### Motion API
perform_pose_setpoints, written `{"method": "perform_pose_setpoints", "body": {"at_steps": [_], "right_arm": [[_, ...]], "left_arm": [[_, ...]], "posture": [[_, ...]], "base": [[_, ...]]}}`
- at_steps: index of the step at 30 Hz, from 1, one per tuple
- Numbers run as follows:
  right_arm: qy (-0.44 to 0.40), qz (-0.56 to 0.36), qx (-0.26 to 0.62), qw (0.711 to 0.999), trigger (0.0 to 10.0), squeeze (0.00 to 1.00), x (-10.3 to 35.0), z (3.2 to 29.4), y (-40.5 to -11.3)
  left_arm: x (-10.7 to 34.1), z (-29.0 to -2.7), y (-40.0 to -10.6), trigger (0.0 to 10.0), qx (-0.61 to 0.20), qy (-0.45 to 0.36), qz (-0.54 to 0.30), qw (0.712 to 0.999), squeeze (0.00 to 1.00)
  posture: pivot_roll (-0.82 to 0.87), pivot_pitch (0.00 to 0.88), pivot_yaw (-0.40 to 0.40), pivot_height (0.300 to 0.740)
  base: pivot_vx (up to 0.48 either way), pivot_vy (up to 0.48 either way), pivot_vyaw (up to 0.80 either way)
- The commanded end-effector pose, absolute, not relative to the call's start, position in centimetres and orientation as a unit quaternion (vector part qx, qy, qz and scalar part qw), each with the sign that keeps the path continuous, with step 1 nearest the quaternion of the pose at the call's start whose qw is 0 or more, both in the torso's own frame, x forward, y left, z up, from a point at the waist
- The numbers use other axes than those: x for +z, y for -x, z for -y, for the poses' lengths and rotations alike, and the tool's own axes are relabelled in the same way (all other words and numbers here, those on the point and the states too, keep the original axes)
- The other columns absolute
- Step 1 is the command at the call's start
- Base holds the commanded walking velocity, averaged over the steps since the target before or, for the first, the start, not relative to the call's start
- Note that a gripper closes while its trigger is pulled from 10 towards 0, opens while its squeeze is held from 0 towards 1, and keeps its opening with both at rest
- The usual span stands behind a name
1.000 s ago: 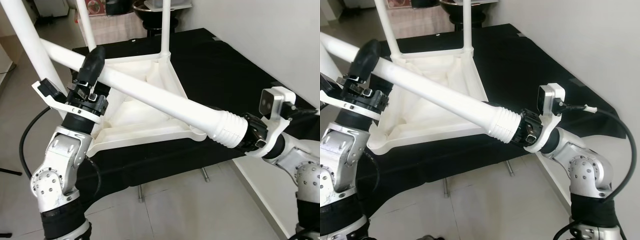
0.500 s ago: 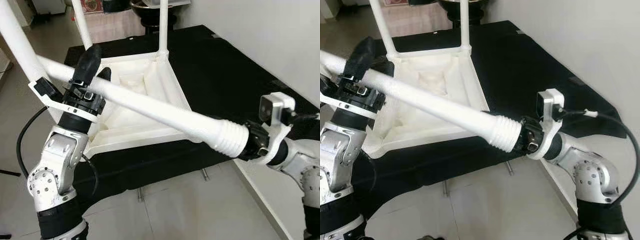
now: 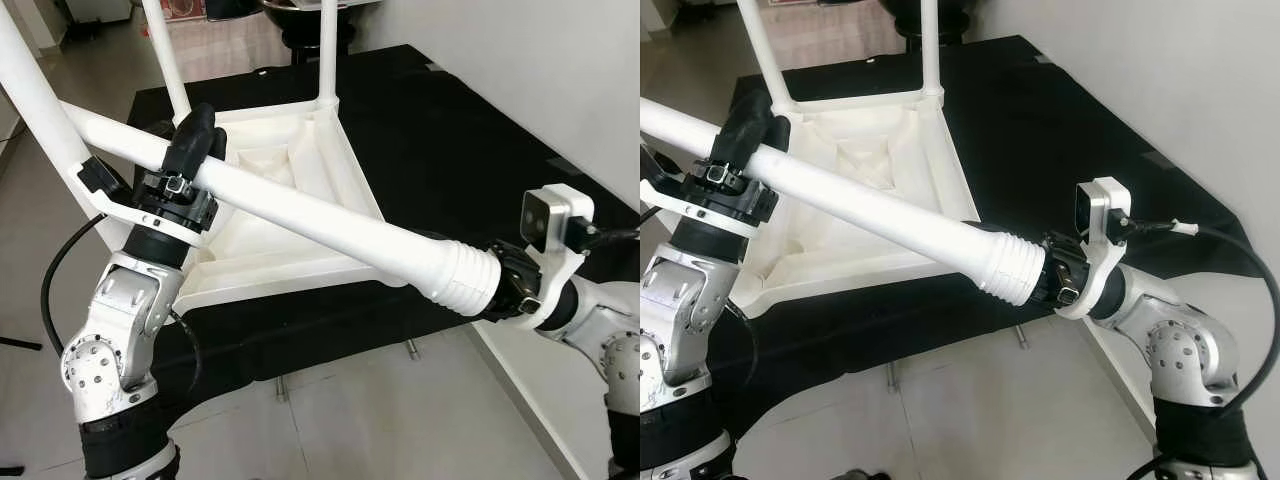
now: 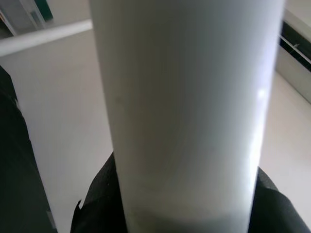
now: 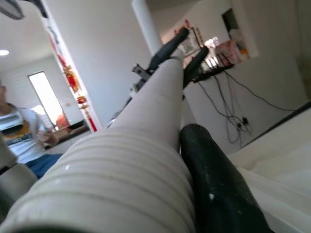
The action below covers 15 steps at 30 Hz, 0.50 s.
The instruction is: Building children table
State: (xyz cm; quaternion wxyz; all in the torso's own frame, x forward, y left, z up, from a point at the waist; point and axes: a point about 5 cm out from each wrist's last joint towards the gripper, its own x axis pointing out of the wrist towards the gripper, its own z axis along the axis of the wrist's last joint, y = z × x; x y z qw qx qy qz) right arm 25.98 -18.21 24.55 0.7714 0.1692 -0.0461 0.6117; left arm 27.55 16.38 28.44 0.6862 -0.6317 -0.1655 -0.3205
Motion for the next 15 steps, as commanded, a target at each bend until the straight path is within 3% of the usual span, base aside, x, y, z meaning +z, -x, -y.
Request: {"method": "perform_pose_setpoints", "body": {"at_steps": [1, 2, 5, 10, 15], "right_arm": [[-0.164, 0.022, 0.609, 0.775, 10.0, 0.71, 23.8, 17.3, -26.1], [-0.166, 0.015, 0.592, 0.789, 10.0, 1.00, 23.5, 17.4, -26.5], [-0.140, -0.019, 0.553, 0.821, 10.0, 1.00, 21.8, 17.8, -27.0], [-0.138, -0.047, 0.494, 0.857, 10.0, 1.00, 20.0, 18.2, -26.9], [-0.147, -0.075, 0.434, 0.886, 10.0, 1.00, 17.8, 18.9, -26.3]], "left_arm": [[29.2, -15.5, -27.4, 0.0, -0.344, 0.624, 0.166, 0.682, 0.00], [29.4, -15.5, -27.5, 0.0, -0.341, 0.620, 0.168, 0.686, 0.00], [31.1, -15.9, -28.7, 0.0, -0.328, 0.593, 0.197, 0.708, 0.00], [34.9, -16.1, -30.8, 0.0, -0.336, 0.587, 0.241, 0.696, 0.00], [37.0, -16.0, -32.5, 0.0, -0.344, 0.571, 0.251, 0.702, 0.00]], "posture": [[-0.08, 0.128, 0.036, 0.740], [-0.08, 0.129, 0.032, 0.740], [-0.08, 0.130, 0.028, 0.740], [-0.09, 0.134, 0.024, 0.740], [-0.11, 0.140, 0.031, 0.740]], "base": [[0.000, 0.000, 0.00], [0.000, 0.000, 0.00], [0.000, 0.000, 0.00], [0.000, 0.000, 0.00], [0.000, 0.000, 0.00]]}}
